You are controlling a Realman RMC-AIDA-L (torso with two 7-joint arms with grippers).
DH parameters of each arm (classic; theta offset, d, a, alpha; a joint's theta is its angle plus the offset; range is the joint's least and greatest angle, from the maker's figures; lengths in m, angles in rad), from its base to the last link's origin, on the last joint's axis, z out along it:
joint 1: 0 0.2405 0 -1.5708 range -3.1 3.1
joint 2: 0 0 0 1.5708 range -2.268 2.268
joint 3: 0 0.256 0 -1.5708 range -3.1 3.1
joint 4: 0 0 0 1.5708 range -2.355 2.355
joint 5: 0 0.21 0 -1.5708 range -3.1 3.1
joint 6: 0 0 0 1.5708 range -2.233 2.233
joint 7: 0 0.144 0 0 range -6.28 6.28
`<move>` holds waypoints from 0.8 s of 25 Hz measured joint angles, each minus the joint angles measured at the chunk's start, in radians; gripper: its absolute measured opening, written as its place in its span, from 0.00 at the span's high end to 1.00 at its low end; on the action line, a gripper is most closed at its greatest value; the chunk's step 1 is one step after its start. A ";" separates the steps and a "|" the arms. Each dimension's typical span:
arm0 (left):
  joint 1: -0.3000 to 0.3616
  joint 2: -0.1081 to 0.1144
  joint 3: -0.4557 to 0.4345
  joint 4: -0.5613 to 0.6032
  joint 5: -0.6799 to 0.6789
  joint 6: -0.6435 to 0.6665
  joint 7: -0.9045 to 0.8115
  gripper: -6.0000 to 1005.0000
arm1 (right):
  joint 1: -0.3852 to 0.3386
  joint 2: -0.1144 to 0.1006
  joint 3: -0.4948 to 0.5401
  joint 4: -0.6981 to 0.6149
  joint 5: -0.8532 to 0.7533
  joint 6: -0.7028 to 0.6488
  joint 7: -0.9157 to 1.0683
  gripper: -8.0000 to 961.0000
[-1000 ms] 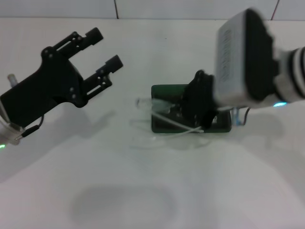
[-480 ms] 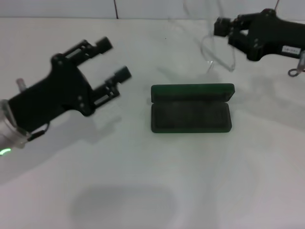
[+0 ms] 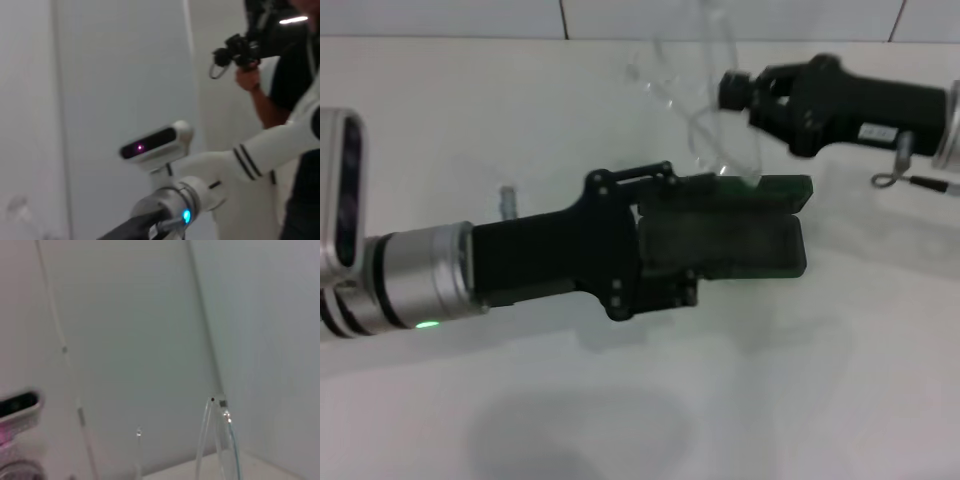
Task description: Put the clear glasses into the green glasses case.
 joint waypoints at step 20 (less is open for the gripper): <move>-0.019 -0.002 0.023 -0.010 0.001 -0.028 -0.008 0.35 | 0.006 -0.001 -0.172 0.053 -0.027 -0.073 0.020 0.93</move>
